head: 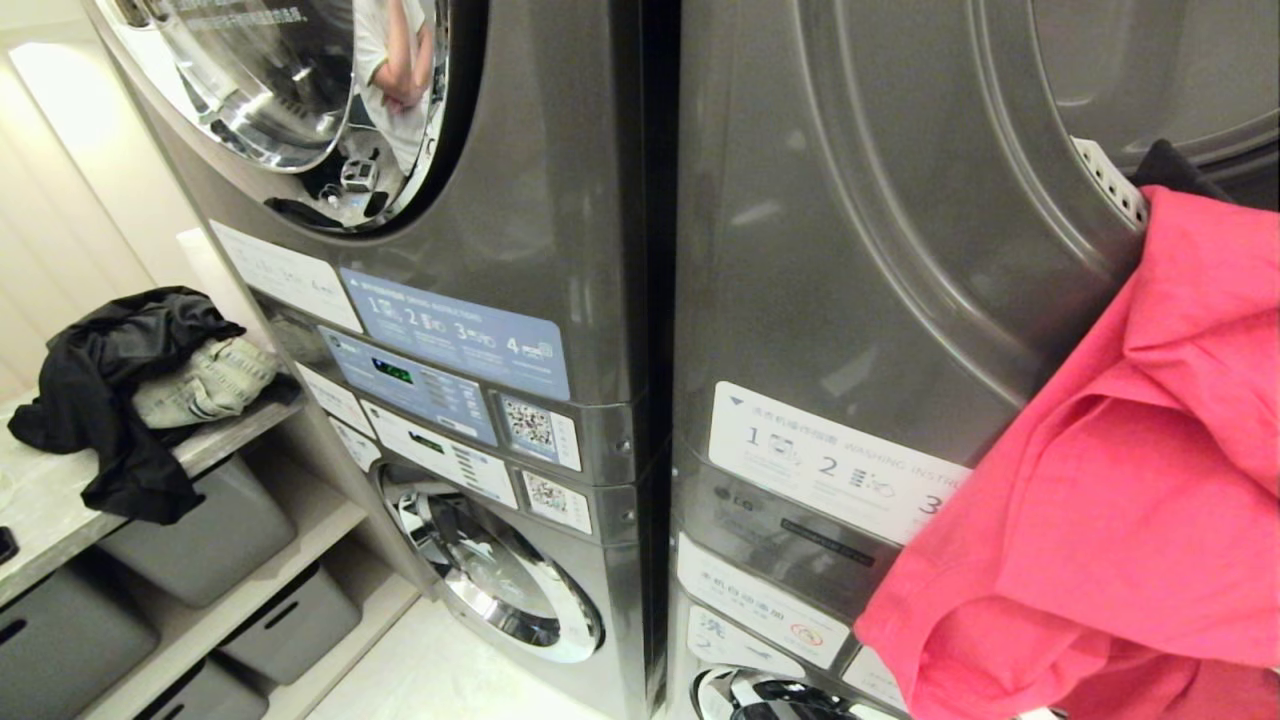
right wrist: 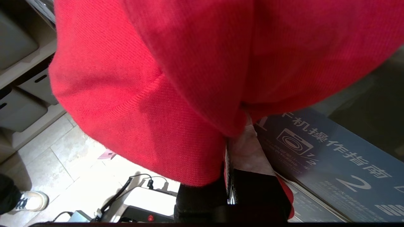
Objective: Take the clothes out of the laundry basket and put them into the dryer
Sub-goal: Put the clothes in the dryer
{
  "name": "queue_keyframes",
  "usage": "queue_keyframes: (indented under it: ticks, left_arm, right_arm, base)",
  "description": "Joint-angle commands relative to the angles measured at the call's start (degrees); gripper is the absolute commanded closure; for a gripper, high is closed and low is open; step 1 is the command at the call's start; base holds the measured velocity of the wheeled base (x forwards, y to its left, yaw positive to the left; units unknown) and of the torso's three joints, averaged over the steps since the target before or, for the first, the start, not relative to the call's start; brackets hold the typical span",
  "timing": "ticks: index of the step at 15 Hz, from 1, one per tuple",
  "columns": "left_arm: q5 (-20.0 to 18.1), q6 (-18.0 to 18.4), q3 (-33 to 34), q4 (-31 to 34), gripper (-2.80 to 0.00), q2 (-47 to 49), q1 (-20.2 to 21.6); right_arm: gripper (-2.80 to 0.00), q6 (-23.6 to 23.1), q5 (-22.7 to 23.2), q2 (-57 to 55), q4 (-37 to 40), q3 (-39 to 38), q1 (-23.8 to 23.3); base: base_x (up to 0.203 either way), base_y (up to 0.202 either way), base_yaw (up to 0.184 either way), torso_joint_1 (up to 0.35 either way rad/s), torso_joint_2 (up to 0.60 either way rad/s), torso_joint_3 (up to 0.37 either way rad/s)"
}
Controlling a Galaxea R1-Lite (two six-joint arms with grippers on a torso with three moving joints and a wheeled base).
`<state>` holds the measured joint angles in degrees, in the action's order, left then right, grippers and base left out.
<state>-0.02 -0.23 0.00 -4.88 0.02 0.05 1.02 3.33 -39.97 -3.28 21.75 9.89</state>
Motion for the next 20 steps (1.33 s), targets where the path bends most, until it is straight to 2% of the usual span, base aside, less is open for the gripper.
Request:
queue_keyframes:
  ticks: [1,5,9,11,14,17,20]
  left_arm:
    - [0.0,0.0,1.8,0.0,0.0,-0.1,0.0]
    - [-0.1,0.0,1.8,0.0,0.0,-0.1,0.0]
    - [-0.1,0.0,1.8,0.0,0.0,-0.1,0.0]
    - [0.0,0.0,1.8,0.0,0.0,-0.1,0.0]
    - [0.0,0.0,1.8,0.0,0.0,-0.1,0.0]
    - [0.0,0.0,1.8,0.0,0.0,-0.1,0.0]
    - [0.0,0.0,1.8,0.0,0.0,-0.1,0.0]
  right_arm:
    - [0.0,0.0,-1.5,1.2,0.0,0.3,0.0]
    - [0.0,0.5,-0.5,5.8,0.0,1.6,0.3]
    - [0.0,1.3,12.6,7.6,-0.9,5.6,1.0]
    - [0.0,2.2,16.3,7.4,-2.1,6.5,1.1]
    - [0.0,2.4,16.3,4.1,-3.0,8.5,1.7]
    - [0.0,2.1,15.4,-4.2,-15.6,8.5,1.7]
    - [0.0,1.9,11.0,-12.7,-26.7,10.1,1.7]
  base:
    - [0.0,0.0,0.0,0.0,0.0,0.0]
    - [0.0,0.0,0.0,0.0,0.0,0.0]
    - [0.0,0.0,0.0,0.0,0.0,0.0]
    - [0.0,0.0,0.0,0.0,0.0,0.0]
    - [0.0,0.0,0.0,0.0,0.0,0.0]
    - [0.0,0.0,0.0,0.0,0.0,0.0]
    - [0.0,0.0,0.0,0.0,0.0,0.0]
